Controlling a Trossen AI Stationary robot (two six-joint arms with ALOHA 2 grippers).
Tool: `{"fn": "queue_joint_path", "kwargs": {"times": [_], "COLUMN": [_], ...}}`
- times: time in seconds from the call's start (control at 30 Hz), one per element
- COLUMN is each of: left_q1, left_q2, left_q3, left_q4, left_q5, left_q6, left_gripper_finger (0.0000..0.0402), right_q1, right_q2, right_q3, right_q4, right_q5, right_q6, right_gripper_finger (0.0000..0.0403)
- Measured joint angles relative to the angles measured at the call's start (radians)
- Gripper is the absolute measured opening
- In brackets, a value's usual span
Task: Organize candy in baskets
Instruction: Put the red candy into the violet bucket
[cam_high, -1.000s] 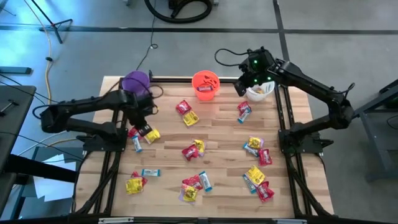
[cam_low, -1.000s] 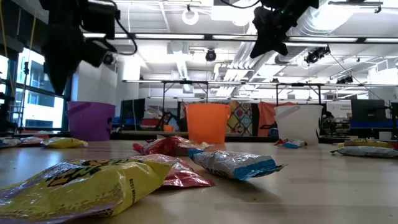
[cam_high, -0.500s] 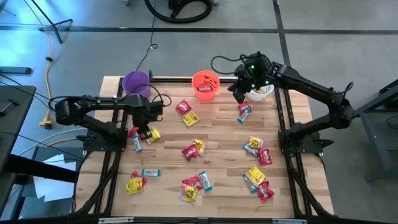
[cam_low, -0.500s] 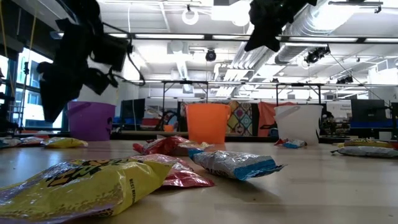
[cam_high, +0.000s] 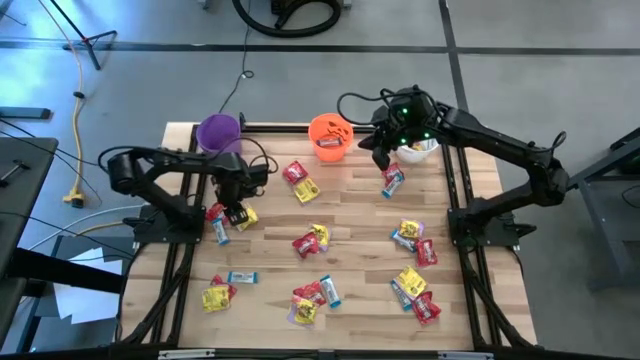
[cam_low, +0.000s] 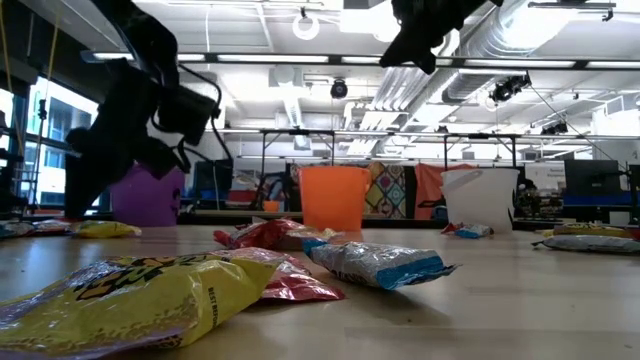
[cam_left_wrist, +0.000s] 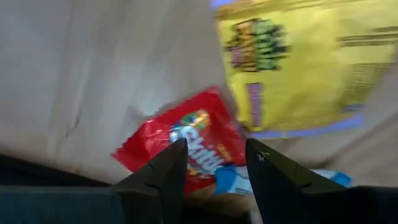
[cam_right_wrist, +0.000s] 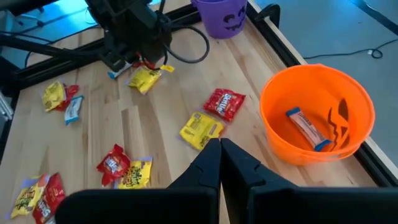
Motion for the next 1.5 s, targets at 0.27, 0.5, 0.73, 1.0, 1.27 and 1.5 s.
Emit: {"fn": "queue_joint_path", "kwargs": {"times": [0.27,0.5,0.73,1.0,1.27,1.5], "left_q1": [0.000,0.000,0.000,-0.016,-0.008,0.016], "left_q2": [0.037,0.037,0.049,0.136,0.177,0.182], "left_q3": [0.000,0.006,0.002,0.024,0.032,0.031], "left_q4": [0.007,0.060,0.121,0.083,0.053,0.044], "left_q5": [-0.029,-0.045,-0.042,-0.040,-0.057,-0.052], "left_q6": [-0.014,-0.023,-0.007,0.000,-0.012,-0.014], "left_gripper_finger": [0.0151,0.0151,0.0141,0.0138,0.0138,0.0112], "right_q1": [0.000,0.000,0.000,0.000,0.000,0.000], "right_q2": [0.000,-0.001,-0.002,-0.002,-0.002,-0.002], "right_q3": [0.000,0.000,0.000,0.000,0.000,0.000], "right_q4": [0.000,0.002,0.002,0.002,0.003,0.003], "right_q5": [-0.012,-0.019,-0.027,-0.027,-0.027,-0.027], "right_q6": [-0.002,-0.010,-0.021,-0.020,-0.021,-0.020], "right_gripper_finger": [0.0000,0.0000,0.0000,0.0000,0.0000,0.0000]}}
